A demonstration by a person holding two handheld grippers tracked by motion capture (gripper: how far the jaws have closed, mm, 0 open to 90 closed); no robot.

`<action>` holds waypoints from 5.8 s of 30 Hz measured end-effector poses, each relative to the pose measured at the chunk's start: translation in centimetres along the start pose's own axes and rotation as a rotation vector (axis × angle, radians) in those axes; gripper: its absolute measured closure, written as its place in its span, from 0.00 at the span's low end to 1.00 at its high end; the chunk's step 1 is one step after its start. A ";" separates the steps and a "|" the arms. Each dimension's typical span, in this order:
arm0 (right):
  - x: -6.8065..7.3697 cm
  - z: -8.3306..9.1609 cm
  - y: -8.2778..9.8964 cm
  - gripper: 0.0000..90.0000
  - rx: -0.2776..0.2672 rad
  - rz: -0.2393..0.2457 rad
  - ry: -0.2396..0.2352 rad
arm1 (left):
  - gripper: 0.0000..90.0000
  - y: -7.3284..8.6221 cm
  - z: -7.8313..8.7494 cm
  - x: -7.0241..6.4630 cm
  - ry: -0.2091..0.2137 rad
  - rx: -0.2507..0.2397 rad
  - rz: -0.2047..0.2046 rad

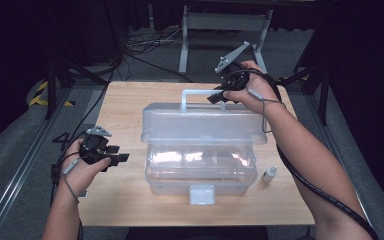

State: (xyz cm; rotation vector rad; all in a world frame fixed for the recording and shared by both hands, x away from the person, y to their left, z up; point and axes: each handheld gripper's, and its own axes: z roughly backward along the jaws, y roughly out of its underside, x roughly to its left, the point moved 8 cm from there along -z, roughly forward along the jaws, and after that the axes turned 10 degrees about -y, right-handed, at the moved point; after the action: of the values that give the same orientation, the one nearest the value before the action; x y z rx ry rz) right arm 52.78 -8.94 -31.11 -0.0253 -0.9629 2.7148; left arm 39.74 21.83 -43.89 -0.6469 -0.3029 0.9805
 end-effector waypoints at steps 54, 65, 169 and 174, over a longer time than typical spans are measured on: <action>0.2 0.0 0.1 0.78 -0.008 -0.003 0.005 | 1.00 -5.7 3.3 -8.8 0.156 -0.310 -0.055; 0.4 0.0 0.1 0.70 -0.020 -0.018 -0.014 | 1.00 -5.6 3.6 -8.6 0.130 -0.302 -0.065; 10.5 4.2 15.1 1.00 -0.428 -0.178 0.156 | 1.00 -6.8 3.8 -8.9 0.123 -0.285 -0.118; 10.3 4.4 15.0 1.00 -0.442 -0.180 0.164 | 1.00 -6.8 3.8 -9.0 0.123 -0.288 -0.117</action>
State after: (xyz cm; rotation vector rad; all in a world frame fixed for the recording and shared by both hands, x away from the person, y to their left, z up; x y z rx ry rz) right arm 38.81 -20.27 -36.31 -0.2282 -1.4151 2.2517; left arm 37.52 12.94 -36.20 -0.9373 -0.3723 0.7877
